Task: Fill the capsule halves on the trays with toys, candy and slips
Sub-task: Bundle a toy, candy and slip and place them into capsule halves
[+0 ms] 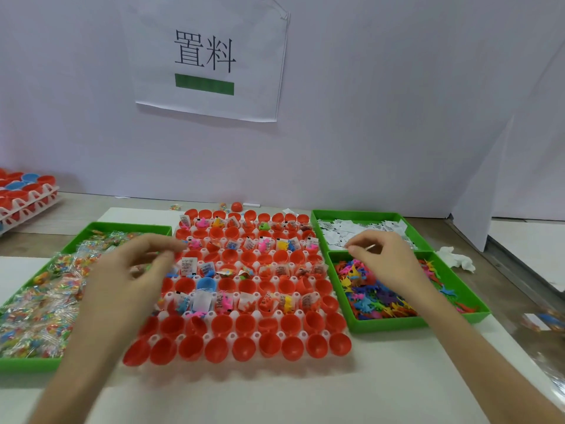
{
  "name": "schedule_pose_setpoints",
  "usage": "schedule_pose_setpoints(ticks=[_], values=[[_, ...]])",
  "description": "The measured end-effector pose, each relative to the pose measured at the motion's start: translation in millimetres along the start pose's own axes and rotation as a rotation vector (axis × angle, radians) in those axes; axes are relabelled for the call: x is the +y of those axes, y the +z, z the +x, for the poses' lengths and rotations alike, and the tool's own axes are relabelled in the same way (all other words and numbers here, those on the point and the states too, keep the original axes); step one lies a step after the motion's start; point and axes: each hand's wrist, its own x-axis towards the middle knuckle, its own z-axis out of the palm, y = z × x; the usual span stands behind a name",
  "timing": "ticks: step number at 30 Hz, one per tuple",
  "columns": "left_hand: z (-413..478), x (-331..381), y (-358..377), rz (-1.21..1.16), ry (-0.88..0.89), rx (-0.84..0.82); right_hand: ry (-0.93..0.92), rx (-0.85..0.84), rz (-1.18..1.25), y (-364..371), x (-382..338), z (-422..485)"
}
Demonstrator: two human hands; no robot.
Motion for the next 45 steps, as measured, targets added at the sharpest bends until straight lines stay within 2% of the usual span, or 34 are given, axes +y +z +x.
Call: schedule_pose_setpoints(ticks=[3,5,7,10,12,17,22,26,32,39,42,45], values=[[28.7,-49.1,-42.3,0.365,-0.126,-0.018,0.028,0.123,-0.062,-4.4,21.4,31.9],[37.3,-86.4,-63.5,0.497,-0.259,-0.092,0.051,0.12,-0.144,-4.1,34.3,54.0],[44.7,-137.2,-76.6,0.518,-0.309,-0.137,0.093,0.027,-0.244,-1.2,44.2,72.6],[47.5,-169.0,-77.8,0.554,-0.337,-0.097,0.188,-0.153,-0.374,7.4,50.8,88.2],[45.2,-165.1,-74.6,0.564,-0.364,-0.027,0.205,-0.159,-0.397,15.7,54.4,91.7],[36.7,-149.8,-71.6,0.444,-0.358,0.078,0.141,0.035,-0.308,27.0,61.4,86.0],[30.6,-141.3,-70.7,0.376,-0.322,0.099,0.113,0.108,-0.304,21.0,69.9,78.9],[25.6,-115.9,-64.9,0.449,-0.192,0.126,0.1,0.166,-0.288,15.7,71.4,69.7],[18.8,-62.2,-47.2,0.532,-0.161,0.177,-0.014,0.231,-0.241,10.0,59.6,49.6],[19.0,-61.3,-48.1,0.526,-0.178,0.212,-0.068,0.234,-0.069,9.9,21.7,27.7],[19.5,-59.4,-46.7,0.45,-0.111,0.223,-0.078,0.298,0.198,5.7,7.1,5.5],[17.9,-53.6,-43.7,0.291,-0.074,0.198,-0.093,0.287,0.434,6.4,-2.8,-24.0]])
